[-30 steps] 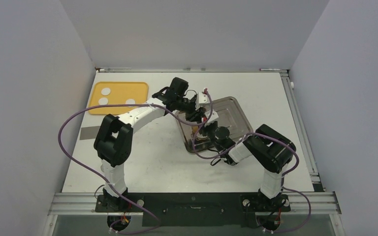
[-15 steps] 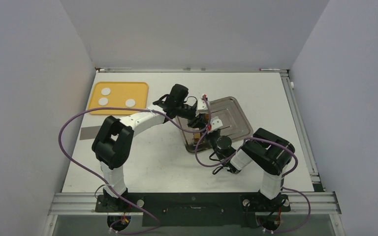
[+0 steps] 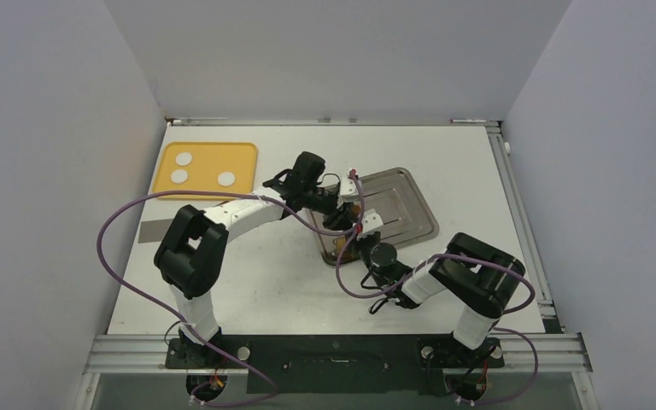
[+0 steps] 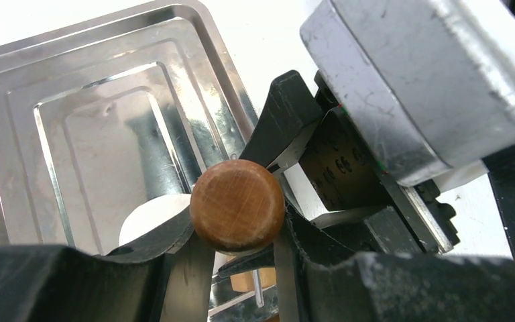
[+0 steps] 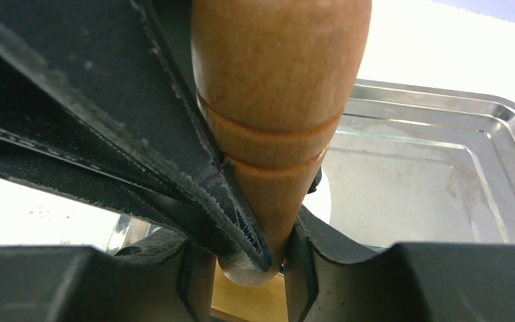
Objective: Roll out the dumpling wrappers from the dough
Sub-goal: Flatten out the dough on the work surface.
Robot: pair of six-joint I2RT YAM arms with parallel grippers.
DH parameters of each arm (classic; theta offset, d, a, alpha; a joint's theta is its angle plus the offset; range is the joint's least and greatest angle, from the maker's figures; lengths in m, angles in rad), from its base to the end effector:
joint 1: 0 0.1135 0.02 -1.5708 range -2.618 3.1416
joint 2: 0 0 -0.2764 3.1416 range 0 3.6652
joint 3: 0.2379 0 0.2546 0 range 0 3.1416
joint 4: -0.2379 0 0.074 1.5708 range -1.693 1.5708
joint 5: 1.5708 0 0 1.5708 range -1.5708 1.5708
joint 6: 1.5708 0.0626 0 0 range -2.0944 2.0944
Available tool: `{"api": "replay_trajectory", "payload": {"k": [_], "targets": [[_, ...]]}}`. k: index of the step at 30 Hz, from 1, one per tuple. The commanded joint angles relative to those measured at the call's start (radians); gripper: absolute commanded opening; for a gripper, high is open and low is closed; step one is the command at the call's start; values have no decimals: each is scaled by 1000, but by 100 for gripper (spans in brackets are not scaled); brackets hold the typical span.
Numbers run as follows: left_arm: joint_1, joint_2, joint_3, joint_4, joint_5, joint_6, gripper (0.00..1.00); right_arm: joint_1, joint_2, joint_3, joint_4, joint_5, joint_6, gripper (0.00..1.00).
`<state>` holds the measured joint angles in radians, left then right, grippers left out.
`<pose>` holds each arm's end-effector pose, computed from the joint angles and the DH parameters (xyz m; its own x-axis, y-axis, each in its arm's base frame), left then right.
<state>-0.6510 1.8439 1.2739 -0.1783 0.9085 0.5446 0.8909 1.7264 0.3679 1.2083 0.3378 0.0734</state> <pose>0.3023 -0.2924 0.2201 -0.0317 0.4246 -0.9048 0.9923 -0.0948 -0.0793 0.2080 0.2243 0.1374 -0.1325 -0.0539 -0.9897 -0.5193 0.8543 0.0231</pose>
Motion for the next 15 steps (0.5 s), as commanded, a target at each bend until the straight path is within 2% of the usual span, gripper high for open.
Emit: {"api": "replay_trajectory", "payload": {"k": [1, 8, 11, 15], "targets": [[-69, 76, -47, -198, -59, 6, 0, 74, 51, 0, -326, -138, 26, 8], [-70, -69, 126, -355, -73, 34, 0, 71, -153, 118, -441, -121, -112, 8], [-71, -101, 197, -363, -74, 28, 0, 40, -204, 174, -415, -144, -173, 8], [-72, -26, 357, -462, -97, 60, 0, -57, -177, 221, -298, -211, -184, 8]]}}
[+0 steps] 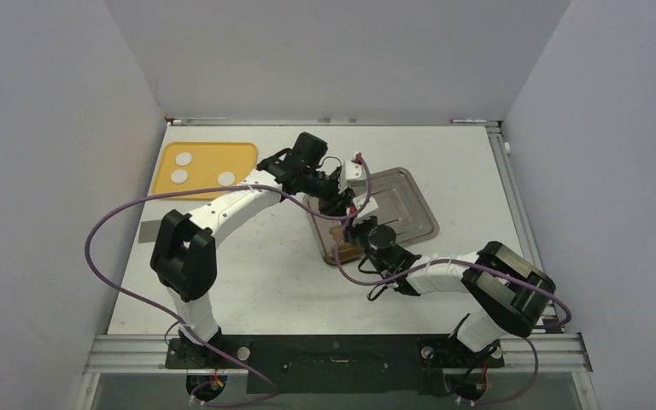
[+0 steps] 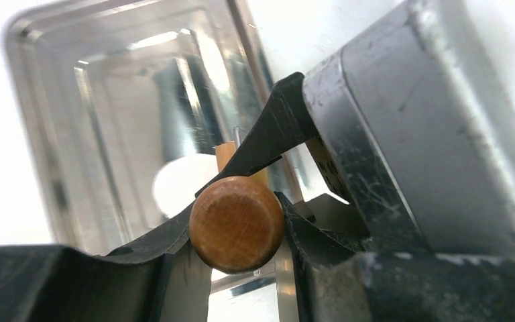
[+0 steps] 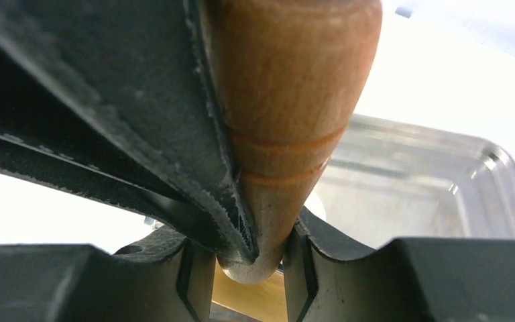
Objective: Roll out the dumpling wrappers from the dough
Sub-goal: Flatten out the dough on the work surface.
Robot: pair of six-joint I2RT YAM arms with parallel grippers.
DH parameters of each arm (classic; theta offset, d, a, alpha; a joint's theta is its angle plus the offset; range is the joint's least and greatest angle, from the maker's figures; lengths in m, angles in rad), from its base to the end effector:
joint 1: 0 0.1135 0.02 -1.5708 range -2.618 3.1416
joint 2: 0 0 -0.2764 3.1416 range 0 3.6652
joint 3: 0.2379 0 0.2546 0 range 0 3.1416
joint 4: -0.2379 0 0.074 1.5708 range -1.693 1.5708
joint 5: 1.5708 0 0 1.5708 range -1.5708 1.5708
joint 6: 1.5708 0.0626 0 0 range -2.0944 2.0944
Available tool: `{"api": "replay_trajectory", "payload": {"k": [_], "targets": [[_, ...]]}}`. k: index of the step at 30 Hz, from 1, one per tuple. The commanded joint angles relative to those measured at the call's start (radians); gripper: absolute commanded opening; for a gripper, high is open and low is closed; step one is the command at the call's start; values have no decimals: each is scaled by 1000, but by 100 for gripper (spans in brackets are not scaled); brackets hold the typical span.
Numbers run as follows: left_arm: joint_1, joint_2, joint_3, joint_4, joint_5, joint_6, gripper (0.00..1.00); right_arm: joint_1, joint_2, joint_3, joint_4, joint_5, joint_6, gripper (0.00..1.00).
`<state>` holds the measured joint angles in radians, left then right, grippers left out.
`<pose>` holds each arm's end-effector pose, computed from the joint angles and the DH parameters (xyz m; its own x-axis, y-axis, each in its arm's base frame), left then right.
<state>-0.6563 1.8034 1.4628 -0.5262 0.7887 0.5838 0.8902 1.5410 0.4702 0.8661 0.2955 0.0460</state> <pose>0.3004 -0.2875 0.2663 -0.0663 0.5414 -0.8381 0.9952 -0.0243 -0.0944 0.2118 0.2327 0.1742 -0.1537 -0.1199 -0.9808 -0.5576 0.8300 -0.0141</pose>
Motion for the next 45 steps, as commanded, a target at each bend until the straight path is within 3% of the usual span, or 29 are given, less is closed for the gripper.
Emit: {"api": "replay_trajectory", "payload": {"k": [1, 7, 12, 16, 20, 25, 32, 45], "targets": [[-66, 35, 197, -118, 10, 28, 0, -79, 37, 133, 81, -170, -163, 8], [-54, 168, 313, -103, -34, 71, 0, -178, 189, 202, 199, -223, -203, 8], [-36, 239, 327, -82, -28, 90, 0, -252, 301, 230, 227, -356, -192, 8], [-31, 269, 260, -48, -38, 88, 0, -246, 317, 185, 240, -388, -220, 8], [-31, 256, 158, -27, -13, 82, 0, -201, 269, 195, 27, -346, -219, 8], [-29, 224, 51, 34, -7, 55, 0, -176, 268, 153, -91, -313, -123, 8], [-27, 255, -31, 76, 0, 25, 0, -151, 372, 24, 17, -299, 31, 8], [-27, 249, -170, 144, 25, -5, 0, -130, 413, -141, 81, -272, 190, 8]]}}
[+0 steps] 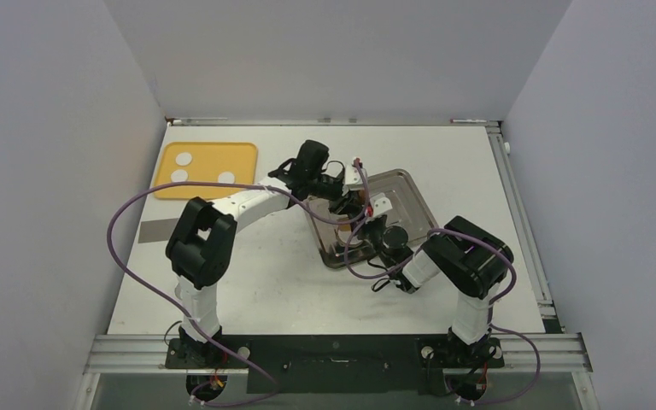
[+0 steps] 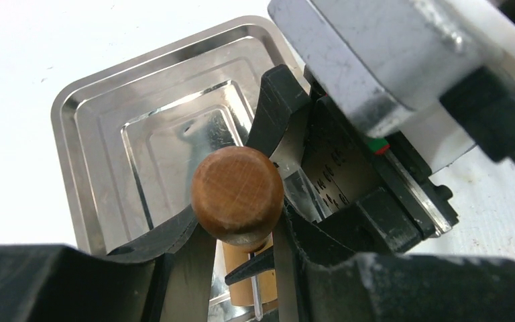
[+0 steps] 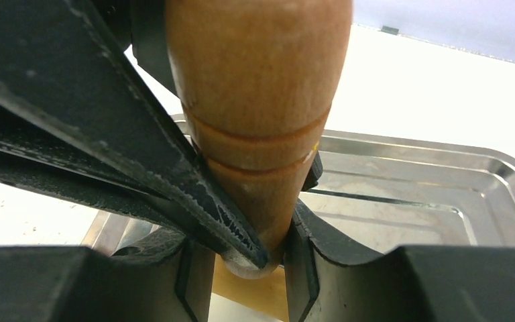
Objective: Roll out the dumpling wrappers from the dough
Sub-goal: Flatten out the dough on the work surface.
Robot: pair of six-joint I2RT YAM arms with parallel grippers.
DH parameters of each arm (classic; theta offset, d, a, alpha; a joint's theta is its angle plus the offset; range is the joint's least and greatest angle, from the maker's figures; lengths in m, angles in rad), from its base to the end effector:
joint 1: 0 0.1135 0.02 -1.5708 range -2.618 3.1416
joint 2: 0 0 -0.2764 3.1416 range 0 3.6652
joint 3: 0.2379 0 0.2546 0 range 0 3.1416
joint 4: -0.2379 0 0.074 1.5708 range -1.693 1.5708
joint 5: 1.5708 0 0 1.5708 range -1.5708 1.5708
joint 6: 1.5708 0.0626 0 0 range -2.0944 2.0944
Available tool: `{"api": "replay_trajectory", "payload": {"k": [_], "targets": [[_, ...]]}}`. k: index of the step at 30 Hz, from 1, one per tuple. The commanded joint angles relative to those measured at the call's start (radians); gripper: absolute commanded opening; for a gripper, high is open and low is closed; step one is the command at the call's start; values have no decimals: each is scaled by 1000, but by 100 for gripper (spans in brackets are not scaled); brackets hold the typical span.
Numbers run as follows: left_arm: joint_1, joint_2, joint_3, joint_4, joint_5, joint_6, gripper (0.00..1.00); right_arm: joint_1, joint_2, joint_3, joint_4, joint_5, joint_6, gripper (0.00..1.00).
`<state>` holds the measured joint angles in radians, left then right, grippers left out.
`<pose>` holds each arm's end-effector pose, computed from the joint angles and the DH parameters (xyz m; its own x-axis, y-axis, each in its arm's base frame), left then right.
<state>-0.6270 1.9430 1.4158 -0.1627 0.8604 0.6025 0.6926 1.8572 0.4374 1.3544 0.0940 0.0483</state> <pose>0.3391 -0.3043 0.2253 0.0605 0.4125 -0.9089 0.9975 -0.0592 0.0396 0.2582 0.2066 0.1341 -0.0774 -0.0018 -0.9970 -0.5605 0.8271 0.0421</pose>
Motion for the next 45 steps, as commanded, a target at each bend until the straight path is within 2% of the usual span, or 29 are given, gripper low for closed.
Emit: {"api": "replay_trajectory", "payload": {"k": [1, 16, 26, 30, 34, 40, 45], "targets": [[-57, 109, -131, -218, -45, -26, 0, 72, 100, -116, -403, -68, 198, 8], [-59, 90, -240, -172, -22, -43, 0, 178, 114, -187, -362, -14, 320, 8], [-81, -24, -246, -228, 7, -43, 0, 227, -157, -101, -661, 34, 246, 8], [-82, -49, -121, -388, 20, 16, 0, 224, -245, -12, -755, 49, 173, 8], [-80, -70, 85, -550, -17, 63, 0, 214, -294, 122, -828, 79, 75, 8], [-80, -80, 322, -637, -45, 62, 0, 148, -318, 276, -751, 60, -31, 8], [-75, -82, 389, -637, -66, 67, 0, 122, -260, 374, -734, 32, -116, 8]]}}
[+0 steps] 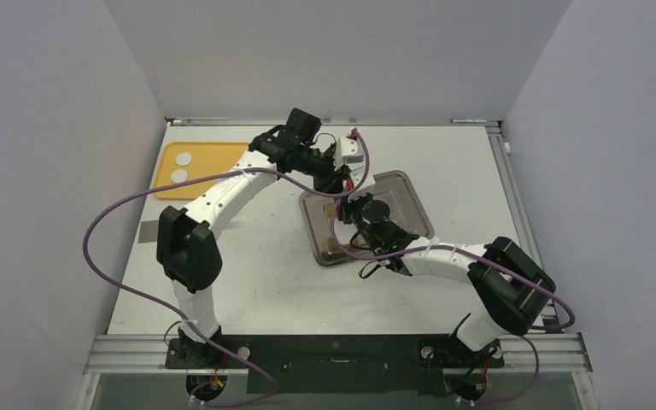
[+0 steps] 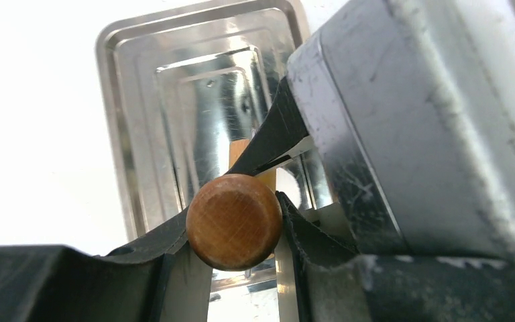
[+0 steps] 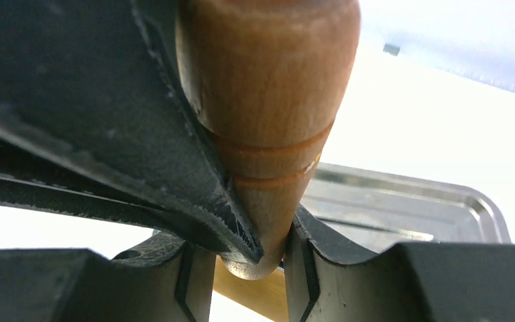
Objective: Roll out the dumpling wrappers from the dough
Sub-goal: Flatten out the dough on the work surface.
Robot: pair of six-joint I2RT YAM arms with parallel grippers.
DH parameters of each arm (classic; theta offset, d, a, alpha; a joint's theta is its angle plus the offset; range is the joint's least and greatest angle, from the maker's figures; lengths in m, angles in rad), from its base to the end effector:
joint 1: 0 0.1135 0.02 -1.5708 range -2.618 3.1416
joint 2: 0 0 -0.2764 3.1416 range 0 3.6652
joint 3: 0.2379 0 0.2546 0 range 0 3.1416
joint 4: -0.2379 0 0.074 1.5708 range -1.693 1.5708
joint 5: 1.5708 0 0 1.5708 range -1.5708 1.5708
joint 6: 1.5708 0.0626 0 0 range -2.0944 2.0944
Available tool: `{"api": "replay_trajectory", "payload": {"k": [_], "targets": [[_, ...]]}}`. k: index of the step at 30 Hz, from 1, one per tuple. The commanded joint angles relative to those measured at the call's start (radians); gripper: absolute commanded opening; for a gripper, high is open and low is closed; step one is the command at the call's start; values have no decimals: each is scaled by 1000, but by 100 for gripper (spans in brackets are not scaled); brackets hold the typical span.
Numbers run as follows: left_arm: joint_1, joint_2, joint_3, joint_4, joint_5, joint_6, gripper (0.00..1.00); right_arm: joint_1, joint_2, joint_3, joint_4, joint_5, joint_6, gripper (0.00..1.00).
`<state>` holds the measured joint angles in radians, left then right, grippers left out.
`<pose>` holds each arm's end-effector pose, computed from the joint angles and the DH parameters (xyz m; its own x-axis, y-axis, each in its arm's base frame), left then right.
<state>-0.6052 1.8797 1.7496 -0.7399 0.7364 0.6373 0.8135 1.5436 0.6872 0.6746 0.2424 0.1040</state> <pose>0.3336 -0.2819 0.3122 -0.0424 0.5654 -0.8237 0.9990 0.0329 -0.0289 0.2531 0.2458 0.2178 -0.1799 -0.0436 -0.9827 -0.5274 0.8475 0.0589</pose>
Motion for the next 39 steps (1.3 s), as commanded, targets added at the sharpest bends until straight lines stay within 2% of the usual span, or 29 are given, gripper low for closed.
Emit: {"api": "replay_trajectory", "payload": {"k": [1, 8, 13, 22, 28, 32, 39], "targets": [[-94, -12, 52, -49, 57, 32, 0, -11, 73, 128, -40, -126, -184, 8], [-75, 69, -37, 61, 44, 55, 0, -81, 221, 123, 44, -172, -260, 8], [-73, 97, -140, 184, 7, 63, 0, -85, 343, 100, -3, -154, -287, 8], [-76, 88, -386, 266, 58, 30, 0, -28, 312, -102, -4, -164, -170, 8], [-84, 42, -511, 324, 83, -22, 0, 44, 283, -149, -51, -99, -140, 8], [-91, 16, -505, 320, 62, -25, 0, 76, 285, -110, -93, -67, -147, 8], [-92, -50, -356, 215, 21, -4, 0, 78, 202, -11, -103, 31, -162, 8]]}}
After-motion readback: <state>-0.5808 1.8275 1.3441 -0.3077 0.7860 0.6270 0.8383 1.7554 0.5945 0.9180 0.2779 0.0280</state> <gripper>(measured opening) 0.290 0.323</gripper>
